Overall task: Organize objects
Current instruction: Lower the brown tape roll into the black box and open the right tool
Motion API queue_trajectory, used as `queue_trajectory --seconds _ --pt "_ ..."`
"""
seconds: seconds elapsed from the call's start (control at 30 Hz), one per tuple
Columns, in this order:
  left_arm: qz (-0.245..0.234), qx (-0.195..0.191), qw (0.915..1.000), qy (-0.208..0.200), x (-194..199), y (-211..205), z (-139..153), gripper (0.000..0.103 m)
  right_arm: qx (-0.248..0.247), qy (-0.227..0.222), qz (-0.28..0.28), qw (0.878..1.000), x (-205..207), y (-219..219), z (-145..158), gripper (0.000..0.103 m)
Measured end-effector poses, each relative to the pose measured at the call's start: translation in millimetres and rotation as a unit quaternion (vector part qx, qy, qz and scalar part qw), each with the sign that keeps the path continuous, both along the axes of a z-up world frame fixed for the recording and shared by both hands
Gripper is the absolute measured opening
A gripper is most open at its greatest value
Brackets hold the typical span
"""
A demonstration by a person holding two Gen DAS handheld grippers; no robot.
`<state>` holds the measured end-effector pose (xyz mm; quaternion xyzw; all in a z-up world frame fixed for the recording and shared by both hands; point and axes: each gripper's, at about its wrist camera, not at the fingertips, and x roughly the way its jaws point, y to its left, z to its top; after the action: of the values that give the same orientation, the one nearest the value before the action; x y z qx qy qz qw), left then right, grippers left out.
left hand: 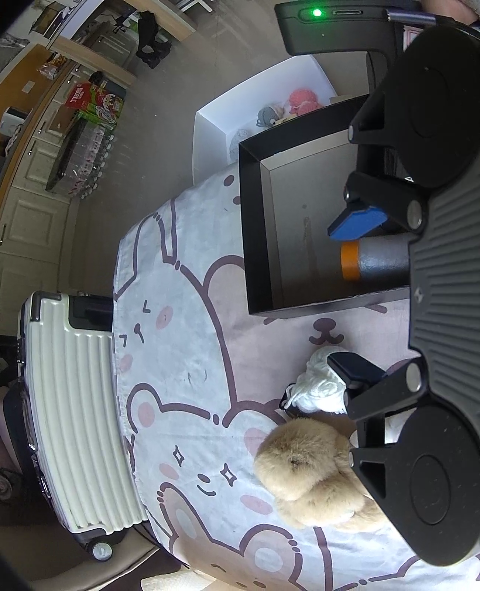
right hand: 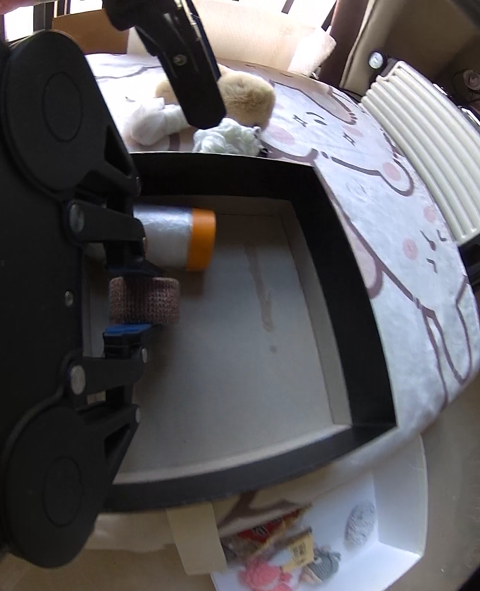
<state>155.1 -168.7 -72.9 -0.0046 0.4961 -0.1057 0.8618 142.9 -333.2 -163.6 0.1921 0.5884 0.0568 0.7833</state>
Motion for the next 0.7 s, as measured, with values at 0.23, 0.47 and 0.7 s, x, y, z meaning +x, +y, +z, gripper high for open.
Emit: queue_trajectory --seconds 0.23,0.47,0.7 --pt "-0.009 0.006 0.9999 0.002 -1 -4 -3 0.068 -0.087 -0.011 -0.005 0.996 -1 2 7 0.060" --pt "-0.010 0.004 0.9999 0.002 -1 -6 -2 0.068 -0.099 -0.024 -0.004 0.995 -5 -8 20 0.047" --pt "-0.009 0.004 0.9999 0.002 -1 -4 -2 0.068 -0.076 -0.006 -0.034 0.996 -3 -16 12 0.045"
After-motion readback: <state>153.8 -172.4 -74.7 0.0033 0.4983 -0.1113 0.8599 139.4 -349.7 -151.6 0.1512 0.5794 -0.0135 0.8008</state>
